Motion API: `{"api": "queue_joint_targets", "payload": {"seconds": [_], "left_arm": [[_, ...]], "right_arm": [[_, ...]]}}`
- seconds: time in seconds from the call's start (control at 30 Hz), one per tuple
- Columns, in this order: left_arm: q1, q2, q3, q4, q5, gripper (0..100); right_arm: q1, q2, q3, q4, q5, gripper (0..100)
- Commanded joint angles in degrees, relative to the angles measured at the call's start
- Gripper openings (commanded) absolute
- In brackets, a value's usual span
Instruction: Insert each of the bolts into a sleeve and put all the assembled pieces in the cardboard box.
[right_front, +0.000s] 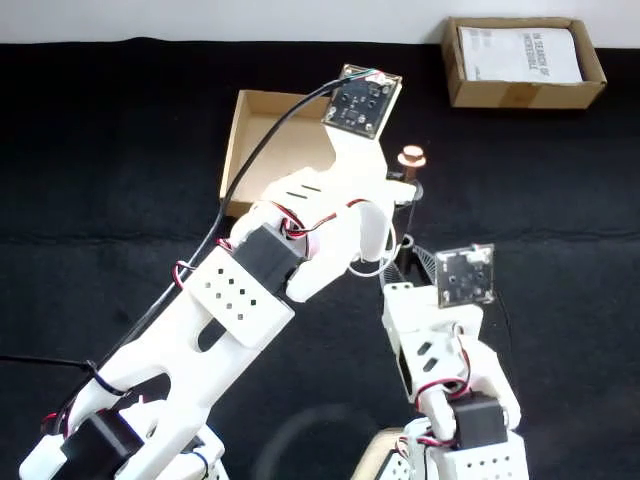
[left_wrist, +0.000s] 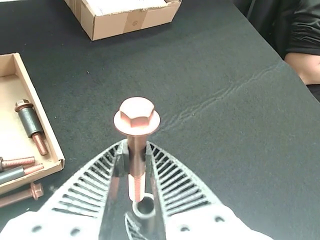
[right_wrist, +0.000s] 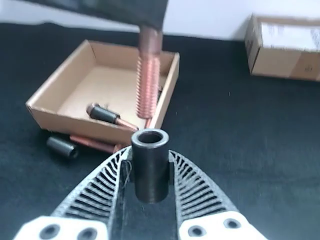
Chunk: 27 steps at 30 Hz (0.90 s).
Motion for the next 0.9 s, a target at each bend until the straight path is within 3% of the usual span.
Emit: {"api": "queue_joint_targets", "payload": {"seconds": [0.0, 0.4, 0.73, 0.87], "left_arm": [[-0.4, -2.77, -0.31, 0.09, 0.35, 1], [-0.22, -2.24, 1.01, -0.26, 0.35, 1], [-0.48, -2.33, 11.65, -11.6, 0.35, 1], [-0.13, -2.33, 10.77, -12.4, 0.53, 1]], "right_arm": [[0.75, 4.53, -5.05, -1.63, 0.35, 0.8], [0.75, 8.04, -7.52, -2.86, 0.35, 0.8], [0.75, 8.04, -7.6, -2.86, 0.44, 0.8], [0.66, 8.04, -7.6, -2.86, 0.53, 0.8]]}}
